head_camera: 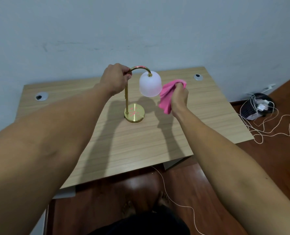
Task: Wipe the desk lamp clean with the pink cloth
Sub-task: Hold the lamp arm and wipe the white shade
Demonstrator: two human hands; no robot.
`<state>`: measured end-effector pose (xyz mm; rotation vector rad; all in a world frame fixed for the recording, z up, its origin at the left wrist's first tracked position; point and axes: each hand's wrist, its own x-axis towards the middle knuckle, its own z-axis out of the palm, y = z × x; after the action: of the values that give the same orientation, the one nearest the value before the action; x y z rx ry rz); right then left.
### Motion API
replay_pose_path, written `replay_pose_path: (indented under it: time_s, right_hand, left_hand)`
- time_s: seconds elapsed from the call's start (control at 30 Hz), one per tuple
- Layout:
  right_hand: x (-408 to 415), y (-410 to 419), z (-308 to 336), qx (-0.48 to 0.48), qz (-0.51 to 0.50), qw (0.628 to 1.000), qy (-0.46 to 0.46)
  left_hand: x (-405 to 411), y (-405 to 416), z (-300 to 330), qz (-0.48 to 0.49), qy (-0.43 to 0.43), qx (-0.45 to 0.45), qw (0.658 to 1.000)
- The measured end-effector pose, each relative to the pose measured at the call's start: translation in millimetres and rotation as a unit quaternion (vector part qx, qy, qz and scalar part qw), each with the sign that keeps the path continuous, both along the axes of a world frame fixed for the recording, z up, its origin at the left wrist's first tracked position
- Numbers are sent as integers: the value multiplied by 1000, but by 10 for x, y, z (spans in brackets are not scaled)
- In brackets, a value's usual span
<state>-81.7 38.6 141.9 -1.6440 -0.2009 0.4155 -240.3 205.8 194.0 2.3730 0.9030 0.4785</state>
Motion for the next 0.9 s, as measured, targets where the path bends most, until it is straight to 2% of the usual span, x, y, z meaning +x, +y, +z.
replay_pose_path:
  time_s: [0.13, 0.23, 0.3, 0.43, 0.6, 0.67, 0.77, 0.9]
  right_hand:
    - [-334, 244, -145, -21, 121, 982, -144]
    - [-630, 295, -447, -89, 167, 934, -302]
    - [-737, 258, -650, -132, 173, 909, -355]
    - [-827, 123, -922, -148, 191, 909, -340]
    - [-843, 158, -883, -44, 167, 958, -228]
    - [-853, 264, -707, -36, 136, 968, -211]
    - [-902, 388, -455, -73, 122, 954, -266]
    - [-900, 334, -583, -130, 152, 909, -366]
  left_hand:
    - [1, 6, -12, 5, -1, -2, 1000]
    - [1, 7, -19, 5, -3, 0, 1000]
    - [4, 17, -16, 5, -3, -3, 1000]
    - [16, 22, -13, 2, -2, 1, 1000]
    - [18, 29, -26, 4, -6, -3, 1000]
    - [23, 33, -28, 5, -7, -6, 1000]
    - [17, 36, -16, 2, -4, -4, 1000]
    - [15, 23, -21, -1, -4, 0, 1000]
